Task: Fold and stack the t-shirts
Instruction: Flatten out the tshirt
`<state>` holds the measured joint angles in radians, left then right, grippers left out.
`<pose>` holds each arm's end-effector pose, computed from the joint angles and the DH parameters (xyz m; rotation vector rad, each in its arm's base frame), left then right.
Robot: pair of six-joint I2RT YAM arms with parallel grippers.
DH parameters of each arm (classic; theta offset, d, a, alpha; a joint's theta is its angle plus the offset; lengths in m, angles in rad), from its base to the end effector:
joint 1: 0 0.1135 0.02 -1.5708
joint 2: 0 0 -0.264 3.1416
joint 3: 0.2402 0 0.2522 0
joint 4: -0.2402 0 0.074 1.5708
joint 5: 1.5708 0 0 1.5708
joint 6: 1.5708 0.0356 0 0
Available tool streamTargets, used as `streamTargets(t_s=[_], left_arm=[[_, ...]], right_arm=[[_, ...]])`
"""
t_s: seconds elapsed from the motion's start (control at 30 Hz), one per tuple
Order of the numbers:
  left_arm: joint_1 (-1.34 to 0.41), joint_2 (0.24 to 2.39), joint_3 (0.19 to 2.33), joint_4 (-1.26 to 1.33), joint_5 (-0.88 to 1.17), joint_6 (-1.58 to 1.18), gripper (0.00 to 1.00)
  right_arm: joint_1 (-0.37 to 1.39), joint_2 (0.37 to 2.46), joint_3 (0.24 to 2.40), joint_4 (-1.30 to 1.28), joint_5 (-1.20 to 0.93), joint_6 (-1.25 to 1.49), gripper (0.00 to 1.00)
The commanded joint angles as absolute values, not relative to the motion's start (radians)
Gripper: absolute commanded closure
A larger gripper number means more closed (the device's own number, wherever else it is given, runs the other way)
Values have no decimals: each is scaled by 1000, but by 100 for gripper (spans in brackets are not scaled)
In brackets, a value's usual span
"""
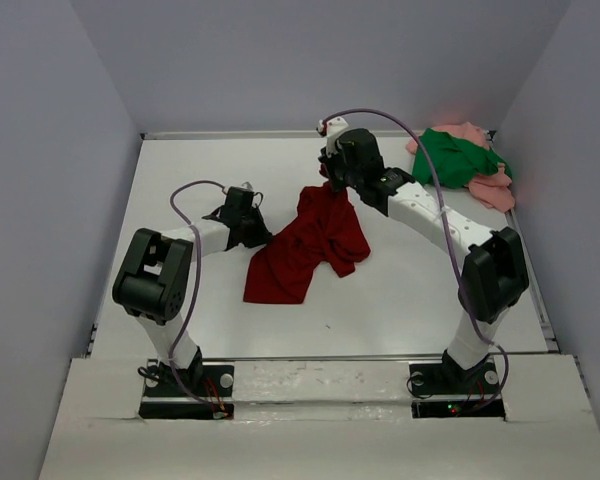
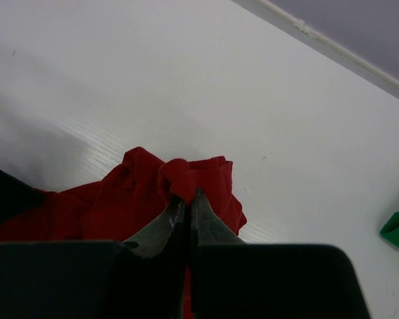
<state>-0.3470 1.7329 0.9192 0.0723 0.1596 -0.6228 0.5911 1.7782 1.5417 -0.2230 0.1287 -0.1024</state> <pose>0.3319 -0.1260 0.1635 -0.2458 2.3852 -0.6613 0.3550 0.2328 0.3243 -0.6132 1.9360 0.1779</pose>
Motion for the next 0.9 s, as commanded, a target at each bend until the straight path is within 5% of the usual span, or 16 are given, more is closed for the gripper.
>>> streamTargets(t_s=[0.0,0.5,0.73,0.87], left_arm=[[-351,1726,945,110,176,-608,100],[-207,1411,1590,6,183,-152,100],[-207,1191,1632,-18,78,-104,100],[-207,1085,1664,-122,-172,-124,100]], right_arm=[[578,1787,1606,-190,190,-60,100],[520,1484,1775,-215,290,-81,100],[520,1299,1798,-210,210,-143,100],[520,1226,1796,-210,288,-187,100]])
